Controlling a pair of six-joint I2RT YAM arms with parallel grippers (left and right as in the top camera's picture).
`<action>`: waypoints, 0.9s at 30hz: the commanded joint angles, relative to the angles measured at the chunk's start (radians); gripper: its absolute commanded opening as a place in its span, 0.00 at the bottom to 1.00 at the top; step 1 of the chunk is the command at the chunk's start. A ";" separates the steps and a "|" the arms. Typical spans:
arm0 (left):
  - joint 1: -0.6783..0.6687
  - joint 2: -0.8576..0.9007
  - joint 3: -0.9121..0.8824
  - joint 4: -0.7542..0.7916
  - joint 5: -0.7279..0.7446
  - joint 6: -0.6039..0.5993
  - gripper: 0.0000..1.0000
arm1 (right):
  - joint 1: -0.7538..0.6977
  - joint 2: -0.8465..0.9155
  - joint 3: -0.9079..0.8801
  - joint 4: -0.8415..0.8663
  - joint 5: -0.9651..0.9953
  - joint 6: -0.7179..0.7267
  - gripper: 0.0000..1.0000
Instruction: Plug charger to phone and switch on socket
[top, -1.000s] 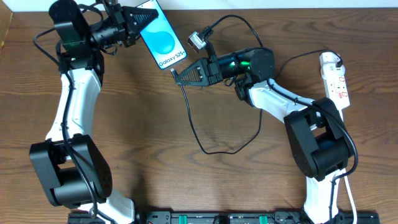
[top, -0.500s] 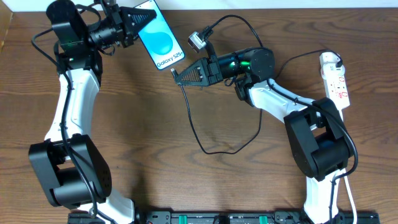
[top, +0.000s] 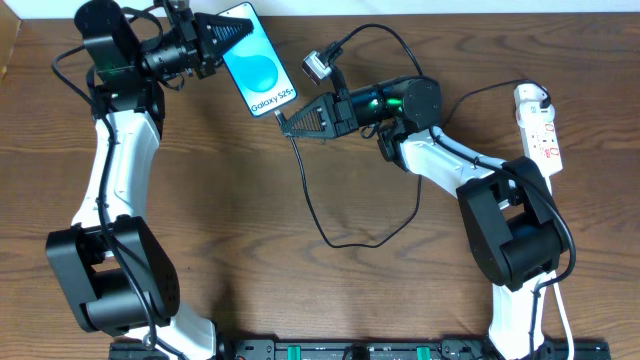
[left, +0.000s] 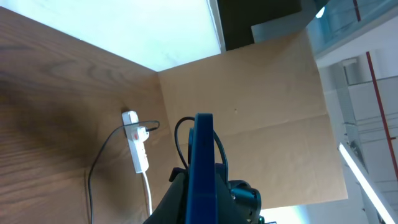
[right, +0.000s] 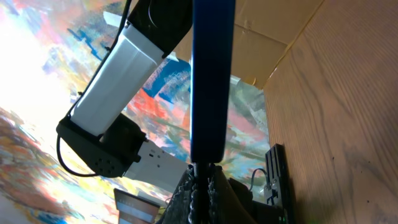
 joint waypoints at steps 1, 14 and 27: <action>0.003 -0.021 0.015 0.009 0.042 0.025 0.07 | 0.003 0.008 0.001 0.005 0.009 -0.017 0.01; 0.003 -0.021 0.015 0.009 0.042 0.024 0.07 | 0.003 0.008 0.001 0.005 0.021 -0.017 0.01; 0.003 -0.021 0.015 0.009 0.019 -0.013 0.07 | 0.003 0.008 0.001 0.004 0.020 -0.021 0.01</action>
